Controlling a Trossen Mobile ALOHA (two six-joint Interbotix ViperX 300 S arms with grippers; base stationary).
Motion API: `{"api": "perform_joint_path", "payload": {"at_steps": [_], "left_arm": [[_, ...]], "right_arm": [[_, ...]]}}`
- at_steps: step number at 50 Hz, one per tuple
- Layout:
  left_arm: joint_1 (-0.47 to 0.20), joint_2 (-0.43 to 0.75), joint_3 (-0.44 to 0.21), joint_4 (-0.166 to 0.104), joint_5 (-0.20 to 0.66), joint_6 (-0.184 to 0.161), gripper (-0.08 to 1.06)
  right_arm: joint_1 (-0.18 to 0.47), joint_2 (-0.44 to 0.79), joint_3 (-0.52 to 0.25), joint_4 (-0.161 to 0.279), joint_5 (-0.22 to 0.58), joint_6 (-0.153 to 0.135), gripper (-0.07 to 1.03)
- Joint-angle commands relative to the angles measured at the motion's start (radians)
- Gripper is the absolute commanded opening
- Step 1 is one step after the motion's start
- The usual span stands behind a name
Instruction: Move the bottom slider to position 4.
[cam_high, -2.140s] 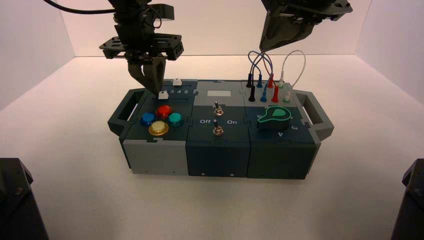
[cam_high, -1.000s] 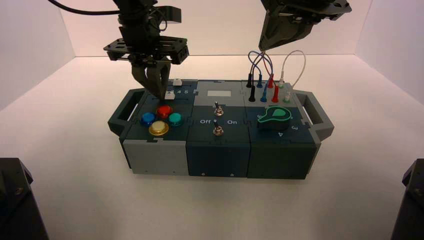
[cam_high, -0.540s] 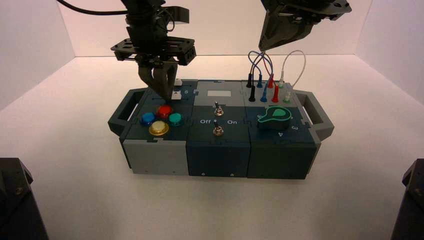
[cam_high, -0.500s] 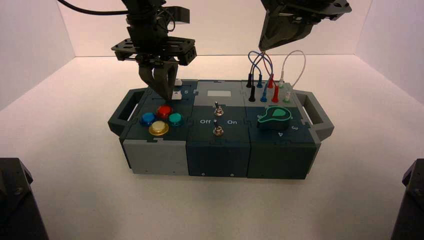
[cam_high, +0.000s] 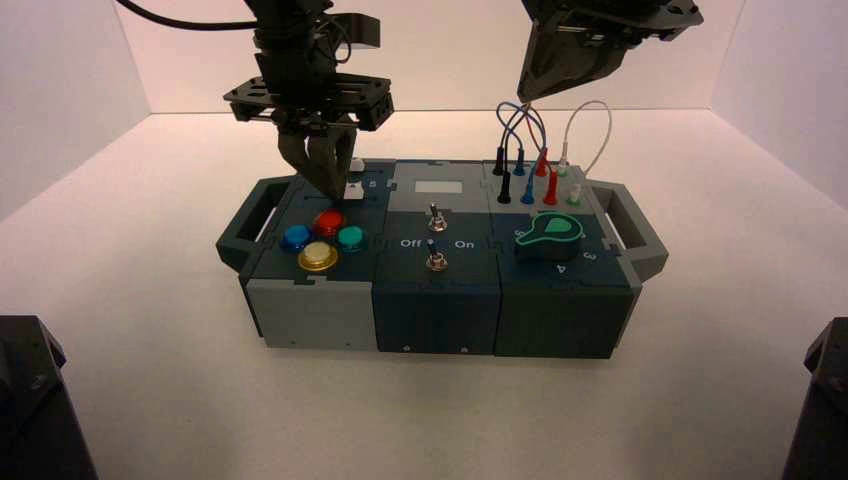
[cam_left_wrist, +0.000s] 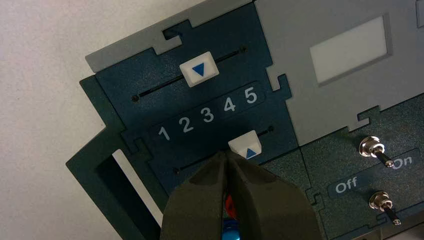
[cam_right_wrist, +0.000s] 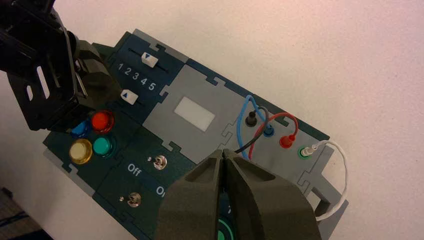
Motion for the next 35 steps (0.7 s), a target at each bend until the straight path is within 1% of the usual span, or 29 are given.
{"api": "perform_joint_path", "payload": {"at_steps": [1,20,27,31,33,35], "left_arm": [[-0.012,0.006,-0.002,-0.003,-0.003,-0.002,-0.03],[-0.012,0.012,0.000,-0.003,0.003,-0.002,-0.03],[-0.012,0.011,0.003,0.002,0.003,0.000,-0.03],[-0.009,0.005,0.006,0.011,0.003,-0.002,-0.03],[-0.006,-0.026,0.020,0.021,0.012,0.000,-0.03],[-0.003,-0.038,0.025,0.026,0.012,-0.002,-0.03]], "right_arm": [[0.005,-0.006,-0.015,0.003,-0.012,0.003,-0.03],[0.005,-0.006,-0.012,0.003,-0.014,0.002,-0.03],[0.003,-0.006,-0.008,0.003,-0.014,0.002,-0.03],[0.003,-0.006,-0.003,0.003,-0.012,0.003,-0.03],[0.003,-0.012,0.003,0.003,0.011,0.006,-0.03],[0.003,-0.020,0.005,0.005,0.020,0.006,-0.03]]}}
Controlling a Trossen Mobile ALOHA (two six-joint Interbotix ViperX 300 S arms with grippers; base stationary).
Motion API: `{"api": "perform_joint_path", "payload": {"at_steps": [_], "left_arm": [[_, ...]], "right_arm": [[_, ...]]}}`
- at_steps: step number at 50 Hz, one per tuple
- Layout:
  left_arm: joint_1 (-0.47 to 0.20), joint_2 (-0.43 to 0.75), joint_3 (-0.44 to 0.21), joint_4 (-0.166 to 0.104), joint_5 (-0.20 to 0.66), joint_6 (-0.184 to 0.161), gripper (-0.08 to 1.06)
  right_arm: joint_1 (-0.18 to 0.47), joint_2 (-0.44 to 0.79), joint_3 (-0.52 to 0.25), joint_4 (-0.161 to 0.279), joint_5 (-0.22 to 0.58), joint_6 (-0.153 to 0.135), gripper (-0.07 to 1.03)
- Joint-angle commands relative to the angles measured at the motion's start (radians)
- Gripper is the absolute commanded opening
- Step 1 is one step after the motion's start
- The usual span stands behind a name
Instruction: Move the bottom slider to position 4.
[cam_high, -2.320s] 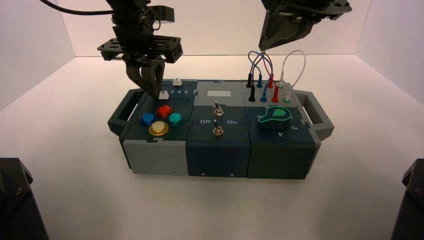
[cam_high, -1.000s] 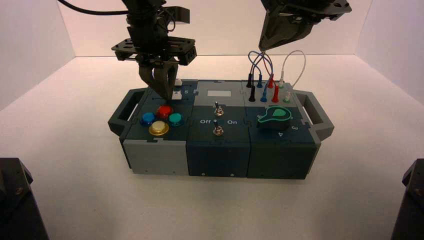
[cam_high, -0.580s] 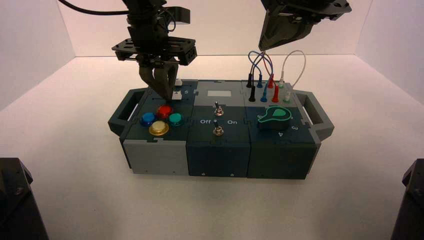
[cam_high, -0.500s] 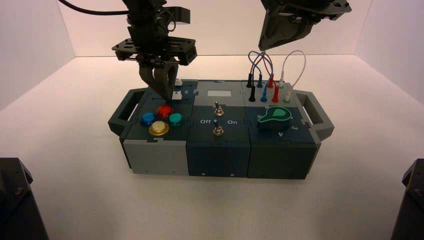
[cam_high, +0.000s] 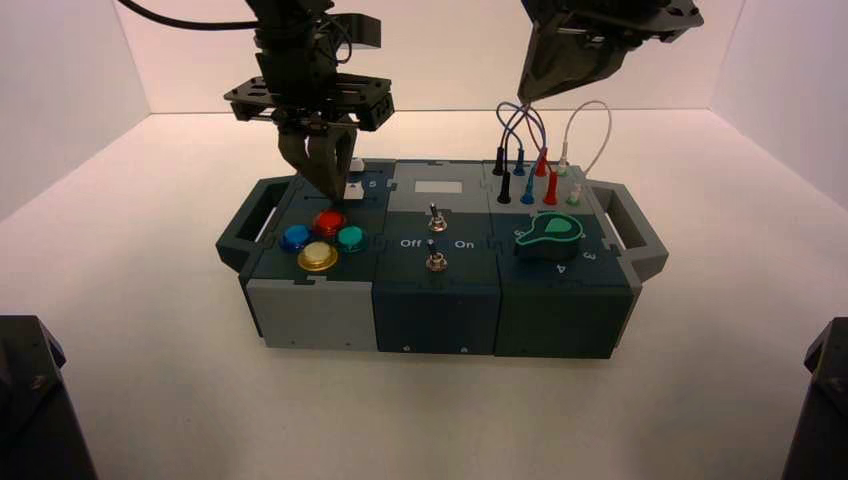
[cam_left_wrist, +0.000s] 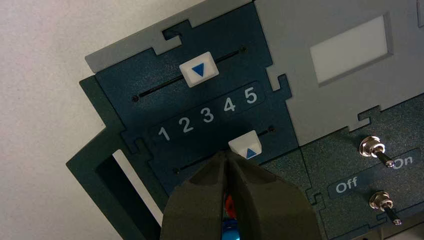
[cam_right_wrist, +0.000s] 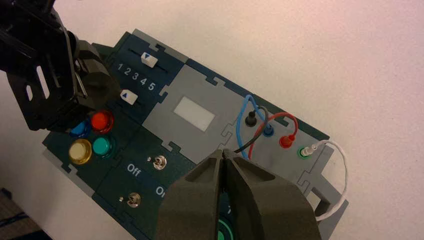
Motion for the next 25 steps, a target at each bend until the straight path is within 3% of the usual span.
{"api": "perform_joint_path", "payload": {"at_steps": [1,13,25], "left_arm": [[-0.002,-0.037,0.023,0.017,0.011,0.000,-0.03],[0.003,-0.123,0.054,0.018,0.025,-0.008,-0.03],[0.006,-0.120,0.026,0.021,0.031,-0.006,-0.03]], "right_arm": [[0.005,-0.020,-0.003,0.005,0.023,0.005,-0.03],[0.005,-0.129,0.029,0.006,0.083,0.009,-0.03],[0.005,-0.138,0.032,0.009,0.077,0.011,-0.03]]}}
